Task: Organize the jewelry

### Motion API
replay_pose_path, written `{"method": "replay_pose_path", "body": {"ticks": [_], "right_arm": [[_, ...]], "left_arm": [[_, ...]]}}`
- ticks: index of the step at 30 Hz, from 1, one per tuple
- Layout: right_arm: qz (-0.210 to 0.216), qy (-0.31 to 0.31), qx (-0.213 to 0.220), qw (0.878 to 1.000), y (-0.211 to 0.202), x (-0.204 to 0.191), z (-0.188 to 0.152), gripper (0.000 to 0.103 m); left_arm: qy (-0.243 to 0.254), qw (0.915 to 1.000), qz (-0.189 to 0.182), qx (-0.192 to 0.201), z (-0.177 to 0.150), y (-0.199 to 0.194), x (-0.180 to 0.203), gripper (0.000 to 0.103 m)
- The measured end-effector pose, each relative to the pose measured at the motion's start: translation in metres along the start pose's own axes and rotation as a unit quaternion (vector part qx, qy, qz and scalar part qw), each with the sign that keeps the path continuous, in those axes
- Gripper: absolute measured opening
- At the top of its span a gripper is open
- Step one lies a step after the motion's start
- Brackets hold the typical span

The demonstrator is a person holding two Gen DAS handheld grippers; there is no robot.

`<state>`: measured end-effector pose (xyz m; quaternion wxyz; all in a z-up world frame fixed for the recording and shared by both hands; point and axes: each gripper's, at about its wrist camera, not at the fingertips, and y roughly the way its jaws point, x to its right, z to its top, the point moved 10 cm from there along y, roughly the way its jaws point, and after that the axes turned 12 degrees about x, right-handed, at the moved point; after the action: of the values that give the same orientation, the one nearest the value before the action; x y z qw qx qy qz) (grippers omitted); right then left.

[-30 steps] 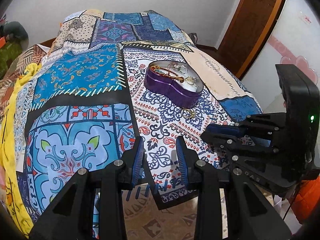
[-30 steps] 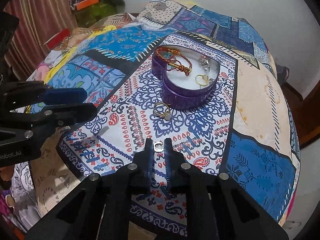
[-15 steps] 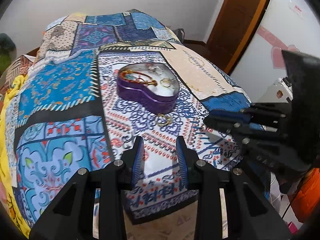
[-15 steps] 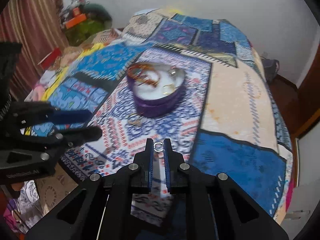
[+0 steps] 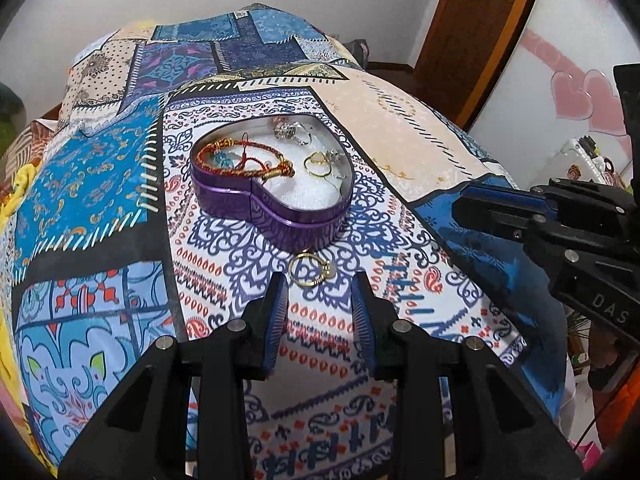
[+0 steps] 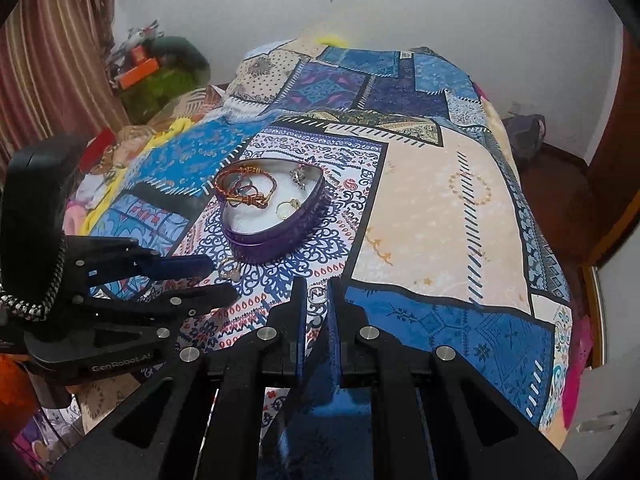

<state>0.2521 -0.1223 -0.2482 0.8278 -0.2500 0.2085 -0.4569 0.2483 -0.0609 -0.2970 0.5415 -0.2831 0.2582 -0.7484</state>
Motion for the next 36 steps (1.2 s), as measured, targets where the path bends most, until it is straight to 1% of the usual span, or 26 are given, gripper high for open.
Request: {"method": "replay_pose_path", "body": {"ticks": [5,9,11,18,22,27,36], "right_arm": [[0.006,0.002,0.001,1.000,0.002,0.001,0.001,0.009],[0.008,0.004,0.001,1.000,0.003,0.002,0.000,0.009],[0.009,0.005,0.001,1.000,0.003,0.002,0.001,0.009],[0.009,0.005,0.004,1.000,0.000,0.002,0.004,0.009],[0.008,0.002,0.009,1.000,-0.004,0.001,0.008,0.009],[0.006,0.002,0.022,1.000,-0.010,0.000,0.018,0.009],[0.008,0.000,0.049,0.999,-0.014,-0.009,0.043,0.009]], "left_arm": [[0.000,1.0000,0.005,0.006,0.003,0.007,-0.002,0.032],[-0.001,1.0000,0.002,0.005,0.005,0.009,-0.002,0.032],[0.002,1.0000,0.003,0.008,0.005,0.009,-0.002,0.025],[0.006,0.9999,0.006,0.013,0.004,0.004,0.000,0.024],[0.002,0.9998,0.006,0.019,0.004,-0.006,0.000,0.024],[-0.011,0.9991,0.007,0.040,0.013,-0.025,-0.006,0.024],[-0.015,0.9954,0.018,0.093,0.046,-0.057,-0.020,0.024]]}}
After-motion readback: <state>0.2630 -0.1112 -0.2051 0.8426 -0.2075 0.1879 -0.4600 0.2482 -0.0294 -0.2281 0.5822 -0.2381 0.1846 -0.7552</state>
